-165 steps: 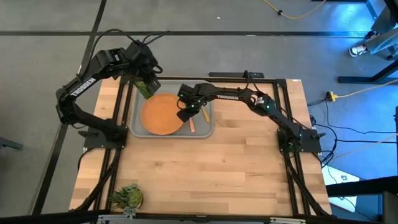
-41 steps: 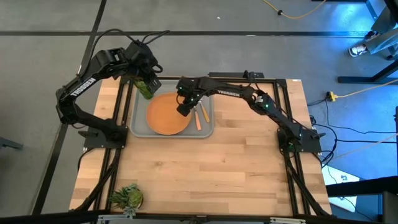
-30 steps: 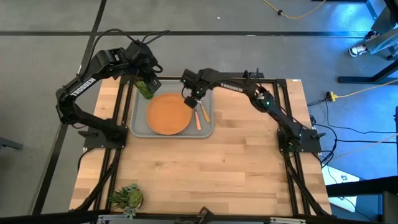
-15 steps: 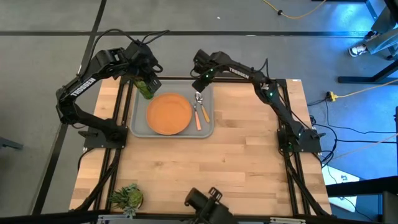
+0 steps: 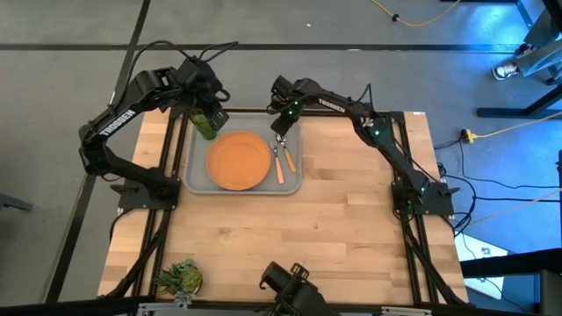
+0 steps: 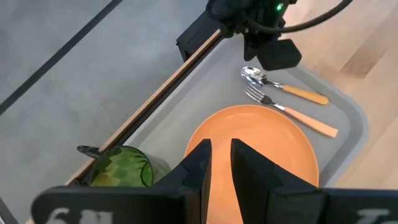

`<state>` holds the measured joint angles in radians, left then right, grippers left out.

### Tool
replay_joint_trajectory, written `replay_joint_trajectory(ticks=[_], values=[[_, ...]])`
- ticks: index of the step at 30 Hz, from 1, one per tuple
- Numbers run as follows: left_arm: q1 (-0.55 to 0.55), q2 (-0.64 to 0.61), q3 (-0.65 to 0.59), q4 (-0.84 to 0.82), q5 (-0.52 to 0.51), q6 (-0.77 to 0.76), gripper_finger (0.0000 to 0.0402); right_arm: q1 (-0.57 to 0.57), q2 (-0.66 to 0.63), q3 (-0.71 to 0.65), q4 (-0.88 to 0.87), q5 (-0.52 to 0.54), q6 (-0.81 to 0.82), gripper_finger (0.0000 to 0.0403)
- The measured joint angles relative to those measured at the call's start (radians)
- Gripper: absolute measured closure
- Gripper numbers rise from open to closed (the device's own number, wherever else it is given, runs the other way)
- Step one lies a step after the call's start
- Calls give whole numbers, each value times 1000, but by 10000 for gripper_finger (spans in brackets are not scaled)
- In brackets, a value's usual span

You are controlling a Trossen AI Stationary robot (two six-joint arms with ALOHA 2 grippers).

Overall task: Pick and place plate/cup/fork/spoon on tray
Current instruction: Adjust the orange spoon on the gray serving tray

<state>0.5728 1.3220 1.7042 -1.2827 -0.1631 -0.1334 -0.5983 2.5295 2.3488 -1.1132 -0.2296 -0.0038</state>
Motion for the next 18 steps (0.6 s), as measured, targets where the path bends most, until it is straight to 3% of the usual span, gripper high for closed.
replay_joint_trajectory(ticks=[18], values=[[0, 0, 0, 1, 0, -26, 348, 1, 30, 0, 8, -12, -9, 402]])
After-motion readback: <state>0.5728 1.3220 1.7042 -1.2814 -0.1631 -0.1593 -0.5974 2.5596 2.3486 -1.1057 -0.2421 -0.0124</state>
